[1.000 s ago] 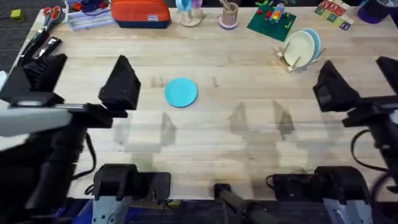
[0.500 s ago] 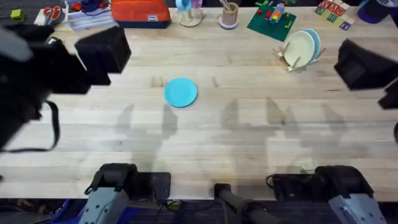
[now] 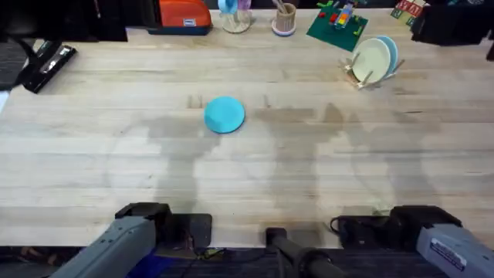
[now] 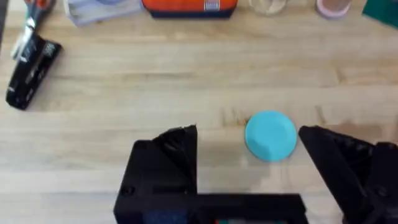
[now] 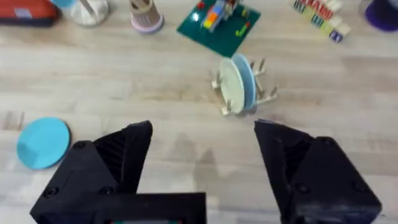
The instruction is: Pick up the plates from the table one by one and place each into a slot on the dish rack.
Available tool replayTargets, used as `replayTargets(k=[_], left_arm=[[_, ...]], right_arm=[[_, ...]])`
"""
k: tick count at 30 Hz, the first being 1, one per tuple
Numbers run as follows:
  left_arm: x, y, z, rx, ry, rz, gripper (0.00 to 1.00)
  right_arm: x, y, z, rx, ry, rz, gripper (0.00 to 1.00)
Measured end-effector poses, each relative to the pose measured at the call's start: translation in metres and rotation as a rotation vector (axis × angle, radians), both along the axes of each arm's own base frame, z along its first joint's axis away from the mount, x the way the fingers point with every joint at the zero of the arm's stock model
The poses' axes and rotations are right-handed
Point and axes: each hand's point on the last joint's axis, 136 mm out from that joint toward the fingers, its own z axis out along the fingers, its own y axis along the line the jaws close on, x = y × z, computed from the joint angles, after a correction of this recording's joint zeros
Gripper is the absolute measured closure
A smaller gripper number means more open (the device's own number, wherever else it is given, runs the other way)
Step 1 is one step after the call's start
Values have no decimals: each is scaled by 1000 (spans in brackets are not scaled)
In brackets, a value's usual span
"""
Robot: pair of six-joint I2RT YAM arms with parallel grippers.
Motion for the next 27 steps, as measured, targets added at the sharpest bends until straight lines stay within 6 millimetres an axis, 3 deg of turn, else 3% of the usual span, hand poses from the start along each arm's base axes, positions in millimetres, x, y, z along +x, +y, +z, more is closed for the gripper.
replayTargets(k=[5,6,9,24,25,27], left_arm=[[5,0,-12,0,115,0,7],[9,0,-27,-1,210,0,7],[7,0,-34,-1,251,0,7],[5,0,-36,-1,265,0,7],[5,0,-36,-2,265,1,21],[5,0,-36,-2,266,0,235]], right_arm=[[3,0,-7,1,112,0,9],[7,0,-20,4,224,2,7],[7,4,-26,18,253,16,7],[10,8,-24,31,242,36,7],[10,8,-24,31,242,36,7],[10,8,-25,31,243,36,7]])
